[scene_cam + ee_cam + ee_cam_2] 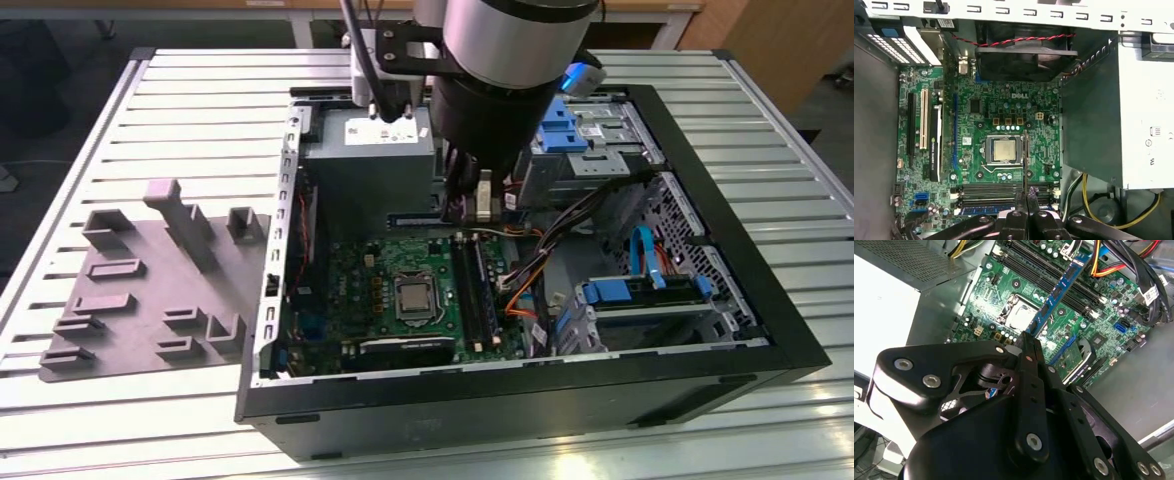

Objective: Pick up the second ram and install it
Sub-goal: 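Pick up the second ram and move it above second insertion slot, then insert the second ram into the second slot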

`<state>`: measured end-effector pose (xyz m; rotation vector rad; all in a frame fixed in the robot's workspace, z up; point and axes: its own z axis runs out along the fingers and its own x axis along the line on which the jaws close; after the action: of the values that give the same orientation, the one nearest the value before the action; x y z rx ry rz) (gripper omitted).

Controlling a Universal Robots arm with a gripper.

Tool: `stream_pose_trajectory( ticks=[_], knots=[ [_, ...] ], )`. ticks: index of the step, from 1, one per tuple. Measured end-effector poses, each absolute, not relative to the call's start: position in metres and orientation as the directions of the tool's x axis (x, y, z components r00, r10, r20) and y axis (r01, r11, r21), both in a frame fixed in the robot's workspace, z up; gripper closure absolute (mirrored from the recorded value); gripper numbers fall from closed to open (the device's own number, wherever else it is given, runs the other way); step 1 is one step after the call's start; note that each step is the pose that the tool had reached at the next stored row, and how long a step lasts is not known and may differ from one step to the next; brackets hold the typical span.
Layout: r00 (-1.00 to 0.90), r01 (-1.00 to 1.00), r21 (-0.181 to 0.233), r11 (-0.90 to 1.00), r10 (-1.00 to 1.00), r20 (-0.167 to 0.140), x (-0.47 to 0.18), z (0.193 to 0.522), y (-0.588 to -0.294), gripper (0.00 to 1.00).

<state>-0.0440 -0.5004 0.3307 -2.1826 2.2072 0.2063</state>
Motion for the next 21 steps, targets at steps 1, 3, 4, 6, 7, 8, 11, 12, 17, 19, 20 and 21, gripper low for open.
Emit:
stream_pose_trajectory(
  ticks=[1,3,4,6,7,8,11,12,17,19,20,21],
  knots=[
    [-0.015,-0.997,0.073,0.007,-0.993,-0.115,-0.044,0.3297,-0.5004,0.89],
    [-0.015,-0.997,0.073,0.006,-0.993,-0.115,-0.044,0.3275,-0.5004,0.89],
    [-0.014,-0.997,0.073,0.006,-0.993,-0.115,-0.044,0.3264,-0.5004,0.89],
    [-0.014,-0.997,0.073,0.006,-0.993,-0.115,-0.044,0.3241,-0.5004,0.89],
    [-0.014,-0.997,0.073,0.006,-0.993,-0.115,-0.044,0.3234,-0.5004,0.89],
    [-0.014,-0.997,0.073,0.005,-0.993,-0.115,-0.044,0.3232,-0.5004,0.89],
    [-0.014,-0.997,0.073,0.005,-0.993,-0.115,-0.044,0.322,-0.5004,0.89],
    [-0.014,-0.997,0.073,0.005,-0.993,-0.115,-0.044,0.322,-0.5004,0.89],
    [-0.014,-0.997,0.073,0.005,-0.993,-0.115,-0.044,0.3217,-0.5004,0.89],
    [-0.014,-0.997,0.073,0.005,-0.993,-0.115,-0.044,0.3217,-0.5004,0.89],
    [-0.014,-0.997,0.073,0.006,-0.993,-0.115,-0.044,0.3217,-0.5004,0.89],
    [-0.015,-0.997,0.073,0.006,-0.993,-0.115,-0.044,0.3217,-0.5004,0.89]
  ],
)
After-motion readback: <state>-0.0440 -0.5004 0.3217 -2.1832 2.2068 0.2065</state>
